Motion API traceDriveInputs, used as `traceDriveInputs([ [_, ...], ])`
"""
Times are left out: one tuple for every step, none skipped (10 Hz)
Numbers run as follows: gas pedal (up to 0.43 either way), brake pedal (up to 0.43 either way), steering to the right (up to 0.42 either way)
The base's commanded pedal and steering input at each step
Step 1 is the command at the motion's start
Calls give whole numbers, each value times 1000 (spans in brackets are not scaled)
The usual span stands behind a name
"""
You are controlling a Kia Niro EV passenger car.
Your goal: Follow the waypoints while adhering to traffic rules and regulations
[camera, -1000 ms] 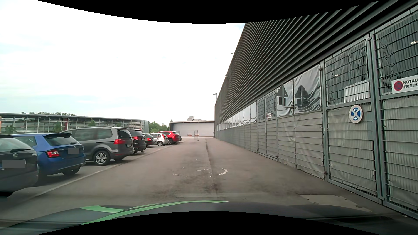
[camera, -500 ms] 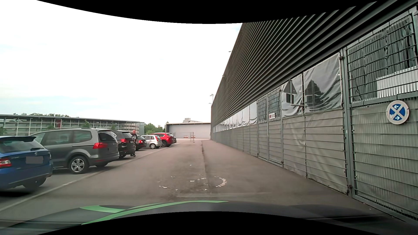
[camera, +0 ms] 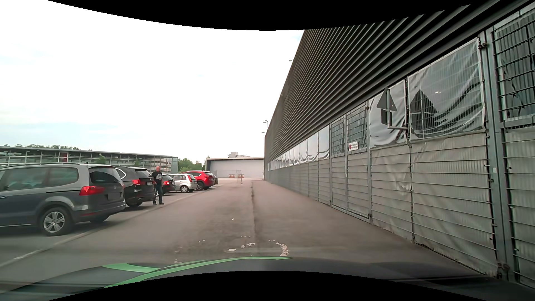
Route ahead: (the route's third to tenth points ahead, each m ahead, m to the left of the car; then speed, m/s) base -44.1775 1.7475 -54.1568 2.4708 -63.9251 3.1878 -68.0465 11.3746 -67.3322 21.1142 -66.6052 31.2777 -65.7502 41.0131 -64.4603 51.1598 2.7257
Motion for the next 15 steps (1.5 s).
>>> traceDriveInputs([
  [67, 0, 59],
  [67, 0, 60],
  [67, 0, 58],
  [67, 0, 57],
  [67, 0, 57],
  [79, 0, 56],
  [79, 0, 53],
  [79, 0, 48],
  [79, 0, 40],
  [79, 0, 24],
  [87, 0, 3],
  [87, 0, -10],
  [87, 0, -17],
  [87, 0, -16],
  [87, 0, -17],
])
